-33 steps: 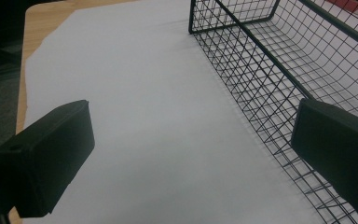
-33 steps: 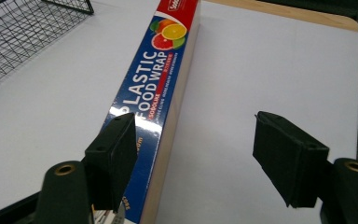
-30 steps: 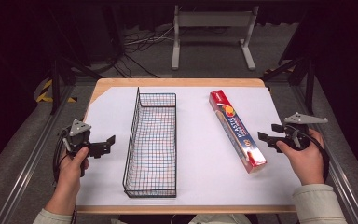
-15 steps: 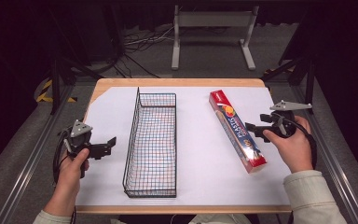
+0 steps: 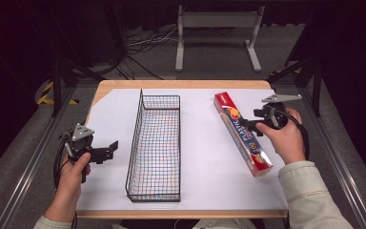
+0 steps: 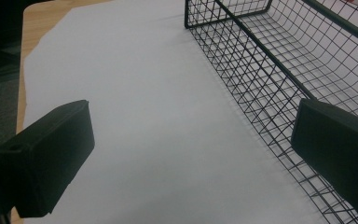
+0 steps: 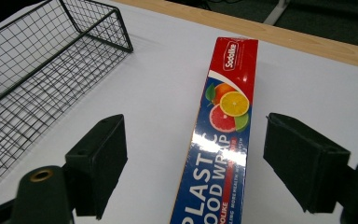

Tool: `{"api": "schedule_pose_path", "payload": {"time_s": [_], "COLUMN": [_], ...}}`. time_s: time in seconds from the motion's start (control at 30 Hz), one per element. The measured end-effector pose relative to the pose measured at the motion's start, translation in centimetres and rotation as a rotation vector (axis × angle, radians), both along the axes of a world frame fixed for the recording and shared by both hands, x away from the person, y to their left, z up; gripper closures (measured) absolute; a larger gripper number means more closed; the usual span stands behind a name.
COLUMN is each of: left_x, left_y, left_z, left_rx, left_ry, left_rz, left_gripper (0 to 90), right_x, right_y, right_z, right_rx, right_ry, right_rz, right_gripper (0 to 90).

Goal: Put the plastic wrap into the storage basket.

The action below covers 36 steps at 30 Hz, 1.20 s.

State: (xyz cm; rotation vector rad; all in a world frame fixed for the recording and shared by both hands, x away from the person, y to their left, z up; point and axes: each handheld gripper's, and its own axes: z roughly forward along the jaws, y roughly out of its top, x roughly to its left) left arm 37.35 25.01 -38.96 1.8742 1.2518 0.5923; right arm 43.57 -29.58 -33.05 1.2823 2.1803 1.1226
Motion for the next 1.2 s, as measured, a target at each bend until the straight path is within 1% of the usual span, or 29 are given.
{"api": "schedule_pose_path", "payload": {"time_s": [0.03,0.13,0.17,0.23,0.27,0.3,0.33,0.37,0.43,0.5,0.53,0.6,0.67,0.77,0.8,0.83,0.87,0.93,0.97,1.03,1.13,1.2], "left_x": [0.0,0.0,0.0,0.1,0.1,0.1,0.1,0.2,0.2,0.1,0.1,0.1,0.1,0.2,0.3,0.3,0.3,0.3,0.3,0.2,0.2,0.2], "left_y": [0.0,0.0,0.0,0.0,0.0,-0.1,-0.1,-0.1,-0.1,-0.2,-0.2,-0.2,-0.2,-0.3,-0.4,-0.4,-0.4,-0.4,-0.4,-0.4,-0.5,-0.5], "left_z": [0.0,0.0,0.0,-0.1,-0.3,-0.4,-0.4,-0.4,-0.4,-0.4,-0.4,-0.3,-0.5,-0.7,-0.9,-0.9,-1.1,-1.0,-1.0,-0.9,-0.9,-0.9], "left_rx": [-0.002,-0.002,-0.002,-0.004,-0.002,-0.002,-0.002,-0.005,0.0,0.0,-0.002,-0.002,0.0,0.001,0.008,0.008,0.01,0.011,0.008,0.013,0.01,0.01], "left_ry": [0.0,-0.001,-0.001,-0.002,0.001,0.003,0.003,0.005,0.005,0.001,0.001,0.002,0.0,0.01,0.016,0.016,0.011,0.011,0.011,0.007,0.007,0.008], "left_rz": [0.0,-0.002,-0.002,0.0,0.001,0.003,0.003,0.002,-0.003,-0.002,-0.002,-0.006,-0.009,-0.013,-0.012,-0.012,-0.007,-0.007,-0.008,-0.009,-0.012,-0.013], "left_gripper": [0.1,0.1,0.1,0.1,0.1,0.1,0.1,0.1,0.1,0.1,0.1,0.1,0.1,0.1,0.1,0.1,0.1,0.1,0.1,0.1,0.1,0.1], "right_x": [0.3,1.0,1.0,1.6,2.1,2.3,2.6,2.6,3.0,3.4,3.5,3.8,4.2,4.5,4.6,4.6,4.7,4.8,4.9,5.1,5.3,5.5], "right_y": [0.2,0.6,0.6,1.0,1.3,1.4,1.6,1.6,1.8,2.1,2.2,2.3,2.4,2.5,2.6,2.6,2.7,2.7,2.7,2.8,2.8,2.8], "right_z": [0.0,-0.1,-0.1,-0.1,-0.4,-0.5,-0.7,-0.7,-1.3,-1.9,-2.3,-2.9,-3.4,-4.0,-4.3,-4.3,-4.7,-4.8,-5.1,-5.5,-6.0,-6.2], "right_rx": [0.001,-0.015,-0.015,-0.031,-0.04,-0.047,-0.058,-0.058,-0.095,-0.113,-0.131,-0.145,-0.164,-0.187,-0.196,-0.196,-0.205,-0.209,-0.219,-0.218,-0.213,-0.218], "right_ry": [0.007,0.015,0.015,0.024,0.033,0.032,0.047,0.047,0.077,0.12,0.138,0.165,0.176,0.2,0.207,0.207,0.224,0.231,0.238,0.263,0.292,0.314], "right_rz": [-0.002,-0.001,-0.001,0.002,0.014,0.019,0.024,0.024,0.028,0.013,0.001,-0.024,-0.039,-0.051,-0.05,-0.05,-0.055,-0.057,-0.058,-0.079,-0.092,-0.098], "right_gripper": [22.4,21.5,21.5,21.4,18.2,17.7,17.7,17.7,17.7,17.7,17.6,14.3,13.1,13.1,13.1,13.1,13.1,13.3,13.6,14.5,17.4,17.6]}}
